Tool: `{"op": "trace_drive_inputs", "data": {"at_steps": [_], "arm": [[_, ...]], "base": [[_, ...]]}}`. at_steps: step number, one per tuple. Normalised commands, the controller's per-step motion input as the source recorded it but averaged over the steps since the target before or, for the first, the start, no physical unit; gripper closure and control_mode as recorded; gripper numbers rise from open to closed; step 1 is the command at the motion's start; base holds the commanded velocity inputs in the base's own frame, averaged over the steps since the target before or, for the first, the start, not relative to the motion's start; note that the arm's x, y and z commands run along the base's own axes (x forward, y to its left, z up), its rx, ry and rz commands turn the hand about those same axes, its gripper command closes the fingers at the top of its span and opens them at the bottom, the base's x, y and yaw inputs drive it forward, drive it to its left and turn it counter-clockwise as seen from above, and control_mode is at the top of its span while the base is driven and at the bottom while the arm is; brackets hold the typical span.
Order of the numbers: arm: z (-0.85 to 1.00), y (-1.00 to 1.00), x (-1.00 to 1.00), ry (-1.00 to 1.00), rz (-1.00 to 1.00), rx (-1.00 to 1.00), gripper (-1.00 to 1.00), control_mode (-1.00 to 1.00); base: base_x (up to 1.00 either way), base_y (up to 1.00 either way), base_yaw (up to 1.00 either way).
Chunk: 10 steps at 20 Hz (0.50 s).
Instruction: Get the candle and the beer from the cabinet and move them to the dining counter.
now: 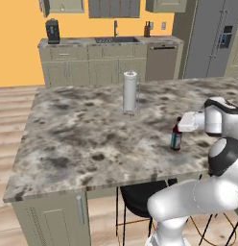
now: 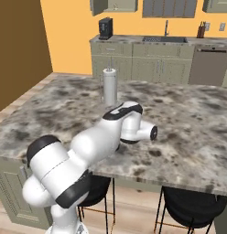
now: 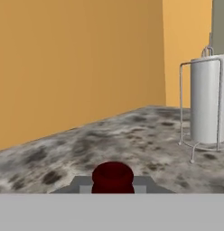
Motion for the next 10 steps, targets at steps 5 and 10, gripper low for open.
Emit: {"op": "trace_drive_inputs", "data": {"at_steps": [5,10], "arm": [[-0.37,0.12,0.03,-0.04,0.00,-0.03,1.00,-1.00],[-0.37,0.17,0.13,0.00,0.00,-0.06,1.00,-1.00]], "base": [[0.00,0.00,0.00],[0.00,0.00,0.00]]}}
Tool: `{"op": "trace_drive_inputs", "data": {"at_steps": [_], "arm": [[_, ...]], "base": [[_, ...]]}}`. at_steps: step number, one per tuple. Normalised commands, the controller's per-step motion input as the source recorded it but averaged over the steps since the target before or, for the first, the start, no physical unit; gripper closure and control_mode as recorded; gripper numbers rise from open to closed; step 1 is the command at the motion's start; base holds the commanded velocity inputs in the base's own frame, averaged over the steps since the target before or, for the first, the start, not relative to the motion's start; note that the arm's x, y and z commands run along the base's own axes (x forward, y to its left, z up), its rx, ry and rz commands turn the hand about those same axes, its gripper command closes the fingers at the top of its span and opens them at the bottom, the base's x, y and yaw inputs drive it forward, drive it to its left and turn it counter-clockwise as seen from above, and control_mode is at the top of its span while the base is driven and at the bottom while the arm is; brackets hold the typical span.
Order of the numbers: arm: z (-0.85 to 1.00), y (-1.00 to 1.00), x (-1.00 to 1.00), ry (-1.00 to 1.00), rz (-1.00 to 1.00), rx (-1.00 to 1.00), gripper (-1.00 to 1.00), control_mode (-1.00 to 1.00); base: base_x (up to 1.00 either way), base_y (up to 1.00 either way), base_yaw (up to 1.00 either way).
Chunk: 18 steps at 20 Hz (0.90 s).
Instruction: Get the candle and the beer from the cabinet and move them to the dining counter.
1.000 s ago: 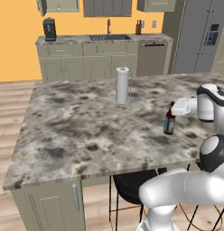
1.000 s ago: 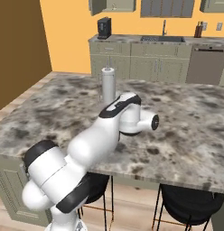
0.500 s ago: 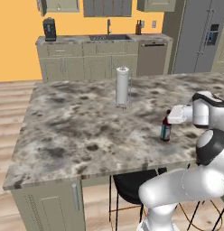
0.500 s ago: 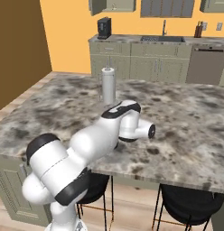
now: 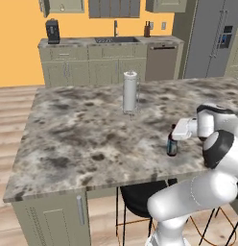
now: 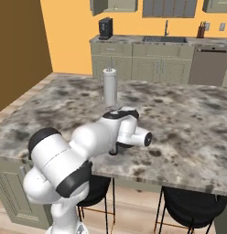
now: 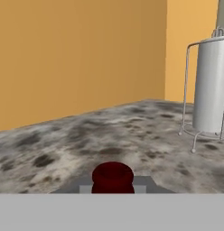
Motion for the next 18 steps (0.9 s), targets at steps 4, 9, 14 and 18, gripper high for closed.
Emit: {"op": "trace_drive_inputs", "data": {"at_steps": [4,9,14,18], "arm": [[-0.35,0.09,0.16,0.00,0.00,-0.01,1.00,-1.00],[-0.30,0.00,0.21,0.00,0.00,0.00,1.00,-1.00],[-0.25,0.00,0.12,0.00,0.00,0.00,1.00,-1.00],[-0.02,0.00,0.00,-0.07,0.00,0.00,1.00,-1.00]], "base": [[0.00,0.00,0.00],[0.00,0.00,0.00],[0.00,0.00,0.00],[0.00,0.00,0.00]]}}
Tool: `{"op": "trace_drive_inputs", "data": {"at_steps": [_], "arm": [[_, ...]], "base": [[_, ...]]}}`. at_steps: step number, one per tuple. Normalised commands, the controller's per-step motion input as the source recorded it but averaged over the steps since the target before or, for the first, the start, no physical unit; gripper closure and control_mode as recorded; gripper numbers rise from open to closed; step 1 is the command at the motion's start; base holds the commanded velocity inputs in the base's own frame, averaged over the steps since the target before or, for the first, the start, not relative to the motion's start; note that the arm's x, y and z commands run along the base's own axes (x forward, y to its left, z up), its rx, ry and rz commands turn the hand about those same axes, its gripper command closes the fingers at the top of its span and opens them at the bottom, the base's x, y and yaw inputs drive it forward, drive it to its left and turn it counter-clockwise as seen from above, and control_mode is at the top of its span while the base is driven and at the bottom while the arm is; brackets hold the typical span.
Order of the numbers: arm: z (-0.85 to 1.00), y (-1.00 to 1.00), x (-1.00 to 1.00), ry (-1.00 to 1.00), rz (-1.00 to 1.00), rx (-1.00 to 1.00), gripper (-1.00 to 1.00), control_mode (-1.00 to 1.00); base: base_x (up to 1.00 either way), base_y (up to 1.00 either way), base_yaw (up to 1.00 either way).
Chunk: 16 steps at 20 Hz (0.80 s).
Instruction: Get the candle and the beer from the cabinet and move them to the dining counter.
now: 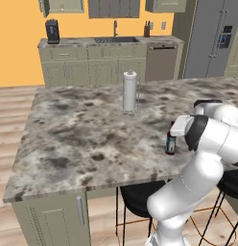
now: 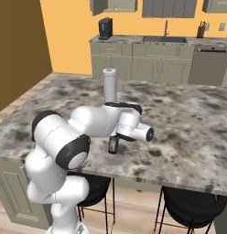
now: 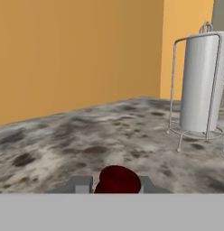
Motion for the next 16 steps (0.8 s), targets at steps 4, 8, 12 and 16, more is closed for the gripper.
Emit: {"op": "trace_drive_inputs", "data": {"at_steps": [4,8,12,16], "arm": [[0.00,0.00,0.00,-0.14,0.00,0.00,1.00,-1.00],[-0.02,0.00,0.00,-0.08,0.00,0.00,1.00,-1.00],[-0.06,0.00,0.00,0.00,0.00,0.00,1.00,-1.00],[-0.01,0.02,0.00,0.00,0.00,0.00,-1.00,-1.00]], "base": [[0.00,0.00,0.00],[0.00,0.00,0.00],[0.00,0.00,0.00],[0.00,0.00,0.00]]}}
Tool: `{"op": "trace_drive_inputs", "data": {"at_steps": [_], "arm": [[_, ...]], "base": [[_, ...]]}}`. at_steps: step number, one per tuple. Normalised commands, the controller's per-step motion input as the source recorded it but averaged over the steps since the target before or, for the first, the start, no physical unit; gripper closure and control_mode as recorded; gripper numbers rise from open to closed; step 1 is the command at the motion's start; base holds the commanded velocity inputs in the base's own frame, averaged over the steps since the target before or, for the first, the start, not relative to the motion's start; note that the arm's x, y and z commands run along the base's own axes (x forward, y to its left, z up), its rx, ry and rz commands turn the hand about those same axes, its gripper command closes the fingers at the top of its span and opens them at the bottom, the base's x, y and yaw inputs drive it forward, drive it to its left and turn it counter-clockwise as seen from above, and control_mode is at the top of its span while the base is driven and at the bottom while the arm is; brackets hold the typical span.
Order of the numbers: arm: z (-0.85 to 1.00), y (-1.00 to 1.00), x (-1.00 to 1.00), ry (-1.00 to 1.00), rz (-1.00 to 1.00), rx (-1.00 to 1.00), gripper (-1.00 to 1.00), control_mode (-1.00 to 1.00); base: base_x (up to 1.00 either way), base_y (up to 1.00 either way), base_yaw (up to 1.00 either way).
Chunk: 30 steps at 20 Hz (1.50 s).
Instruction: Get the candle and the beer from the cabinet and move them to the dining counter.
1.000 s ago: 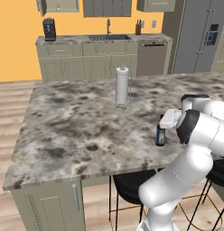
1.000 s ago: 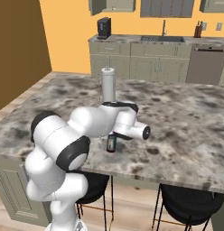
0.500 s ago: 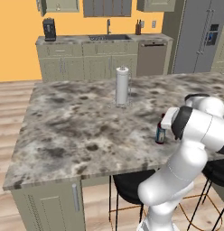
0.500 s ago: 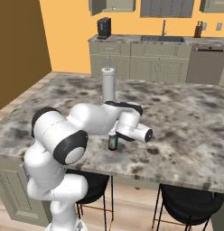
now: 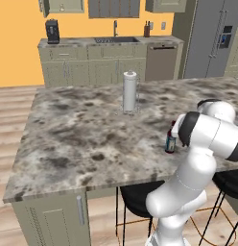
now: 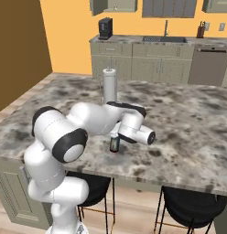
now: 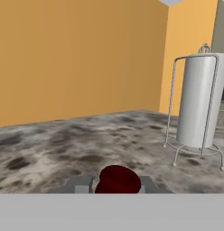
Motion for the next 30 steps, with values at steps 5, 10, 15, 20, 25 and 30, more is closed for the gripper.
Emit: {"op": "trace_drive_inputs", "data": {"at_steps": [5,10,15,20,25,30], "arm": [[0.00,0.00,0.00,0.00,0.00,0.00,-1.00,-1.00],[0.00,0.00,0.00,0.00,0.00,0.00,-1.00,-1.00],[0.28,0.00,-0.01,-0.02,0.00,0.00,-1.00,-1.00],[0.59,0.01,-0.26,-0.01,0.00,0.00,-1.00,-1.00],[0.72,0.30,-0.09,0.02,0.00,-0.01,-1.00,-1.00],[0.84,0.40,-0.05,0.13,-0.06,-0.01,-1.00,-1.00]], "base": [[0.00,0.00,0.00],[0.00,0.00,0.00],[0.00,0.00,0.00],[0.00,0.00,0.00],[0.00,0.00,0.00],[0.00,0.00,0.00]]}}
